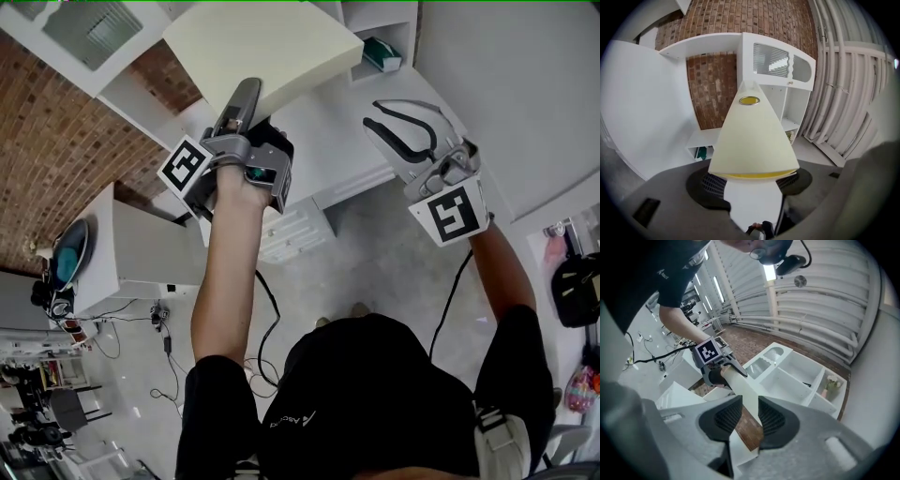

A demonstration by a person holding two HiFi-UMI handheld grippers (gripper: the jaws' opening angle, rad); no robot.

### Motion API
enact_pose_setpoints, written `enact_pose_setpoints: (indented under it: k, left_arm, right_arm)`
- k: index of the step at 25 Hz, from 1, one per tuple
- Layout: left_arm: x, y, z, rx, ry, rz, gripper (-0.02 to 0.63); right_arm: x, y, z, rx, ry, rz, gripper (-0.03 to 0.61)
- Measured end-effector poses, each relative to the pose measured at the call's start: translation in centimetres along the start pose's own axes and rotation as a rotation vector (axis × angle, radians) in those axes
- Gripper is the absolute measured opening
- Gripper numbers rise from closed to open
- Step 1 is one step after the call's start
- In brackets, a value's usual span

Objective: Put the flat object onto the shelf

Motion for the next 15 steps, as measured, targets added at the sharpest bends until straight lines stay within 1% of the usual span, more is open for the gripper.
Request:
enact_pose_setpoints:
  k: [3,4,7,10,15]
  left_arm:
    - [0.1,0.0,-0.4,0.047,-0.006,0.011,0.276]
    - [0.3,0.0,-0.5,0.056,-0.006,0.017,0.276]
    - [1.3,0.2,-0.9,0.05,0.007,0.03,0.276]
    - [2.5,0.0,-1.2,0.047,0.02,0.038,0.276]
    - [5.7,-0.6,-2.3,0.05,0.038,0.066,0.276]
  right_arm:
    - [0.1,-0.5,-0.3,-0.06,0.004,0.012,0.125]
    - [0.2,-0.4,-0.4,-0.087,0.007,0.023,0.143]
    - [1.0,0.2,-1.2,-0.193,0.026,0.071,0.225]
    - [2.4,0.9,-2.2,-0.299,0.05,0.114,0.283]
    - [4.8,2.3,-5.2,-0.455,0.094,0.165,0.325]
Point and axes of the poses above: the fingertips, and each gripper's own axes: x forward along the fingers, z to its left, y out of its underside, the point moved 9 cm from there along -x, backward along the fingers, and after that the axes turned 6 degrees about -y, right-handed, at the moved point
